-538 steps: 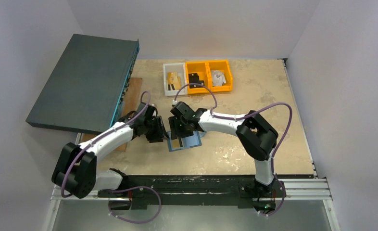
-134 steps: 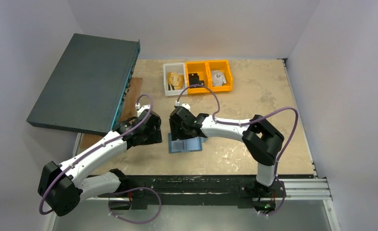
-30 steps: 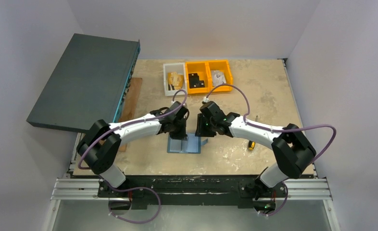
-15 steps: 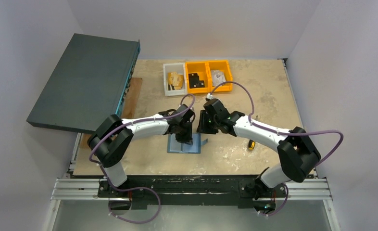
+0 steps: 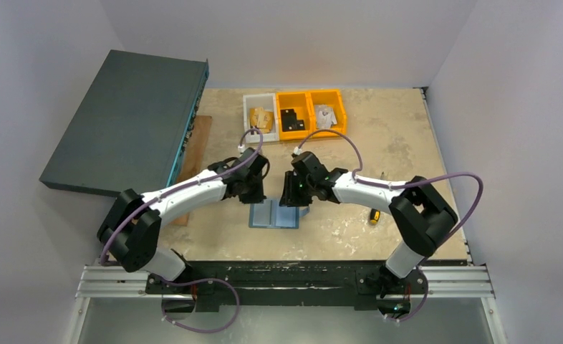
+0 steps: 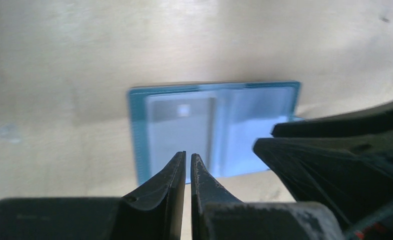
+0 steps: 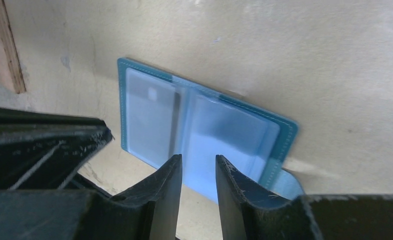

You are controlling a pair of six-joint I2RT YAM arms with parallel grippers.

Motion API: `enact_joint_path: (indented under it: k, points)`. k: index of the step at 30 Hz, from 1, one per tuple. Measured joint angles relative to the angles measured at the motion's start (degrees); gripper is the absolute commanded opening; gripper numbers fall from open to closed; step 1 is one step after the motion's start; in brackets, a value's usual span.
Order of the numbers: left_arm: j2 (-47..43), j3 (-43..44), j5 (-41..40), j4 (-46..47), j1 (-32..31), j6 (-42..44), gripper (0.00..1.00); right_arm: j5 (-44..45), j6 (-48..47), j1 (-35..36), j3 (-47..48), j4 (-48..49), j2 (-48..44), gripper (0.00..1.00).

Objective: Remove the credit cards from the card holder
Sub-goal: Remove the credit card from the card holder.

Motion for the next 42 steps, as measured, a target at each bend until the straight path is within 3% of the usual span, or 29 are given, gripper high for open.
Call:
enact_joint_path:
  k: [6, 14, 28, 42]
  points:
    - [-2.86, -6.69, -1.38, -0.87, 4.44, -0.11, 0.08, -1.03, 0.44, 3.52, 4.9, 0.11, 4.15, 0.43]
    - [-3.43, -11.06, -0.76, -0.39, 5.14, -0.72, 0.07, 1.81, 0.02, 7.61, 12.26, -2.01, 11.21, 0.52]
    - [-6.67, -15.3, 1.92, 1.81, 5.6, -3.02, 0.05, 13.55, -3.67, 11.41, 23.43, -12.74, 19.08, 0.55]
    - [-10.69, -16.13, 1.64, 1.03, 6.73, -4.57, 0.05, 16.94, -4.44, 11.89, 21.16, -11.65, 18.56, 0.21]
